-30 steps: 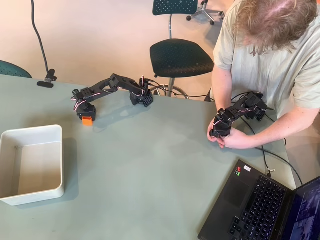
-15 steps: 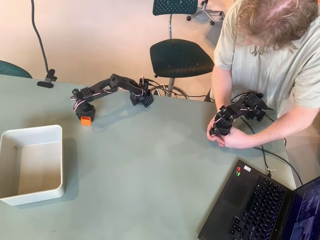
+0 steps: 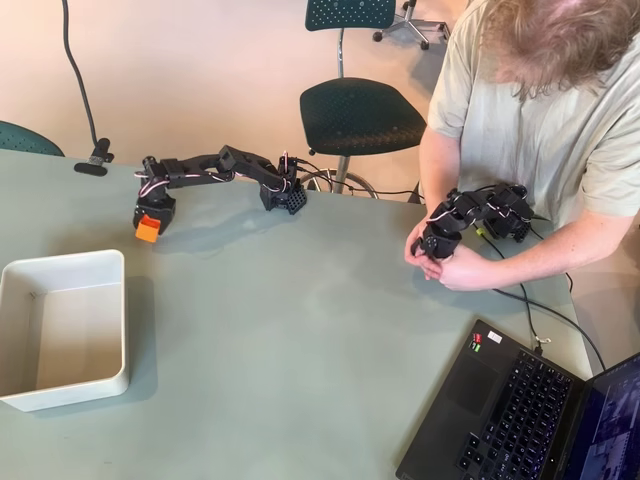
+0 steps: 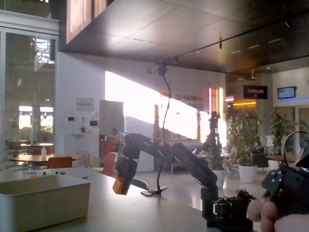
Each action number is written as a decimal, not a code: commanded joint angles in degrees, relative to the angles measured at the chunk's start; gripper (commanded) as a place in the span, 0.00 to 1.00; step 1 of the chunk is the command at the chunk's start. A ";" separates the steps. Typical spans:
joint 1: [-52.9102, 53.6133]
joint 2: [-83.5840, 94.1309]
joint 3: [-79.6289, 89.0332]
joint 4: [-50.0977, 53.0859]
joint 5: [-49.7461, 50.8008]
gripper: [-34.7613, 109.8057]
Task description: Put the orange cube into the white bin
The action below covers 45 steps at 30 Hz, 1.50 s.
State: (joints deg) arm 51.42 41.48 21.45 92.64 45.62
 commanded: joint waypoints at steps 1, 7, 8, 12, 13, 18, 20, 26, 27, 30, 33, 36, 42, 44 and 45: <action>-0.09 2.20 -7.03 -0.53 -0.62 0.41; -0.97 1.58 -18.90 -7.91 -0.62 0.41; -1.14 1.49 -19.95 -9.84 -0.62 0.41; -2.55 1.41 -21.01 -17.49 -0.53 0.41; -2.81 1.41 -21.01 -19.25 -0.53 0.41; -6.42 1.05 -20.30 -28.39 -0.53 0.41; -7.91 -0.62 -20.30 -32.78 -0.53 0.41; -12.48 -8.88 -20.30 -50.19 -0.44 0.41; -13.18 -10.55 -20.30 -53.09 -0.44 0.41; -14.41 -14.85 -20.30 -60.73 -0.44 0.41; -15.47 -17.40 -20.30 -66.45 -0.53 0.42; -15.91 -20.04 -20.21 -69.79 -0.53 0.42; -15.56 -20.48 -20.21 -70.31 -2.72 0.42; -15.21 -20.48 -20.21 -70.49 -4.04 0.42; -15.12 -20.48 -20.21 -70.49 -4.57 0.42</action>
State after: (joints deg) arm 35.60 20.04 2.90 23.29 42.36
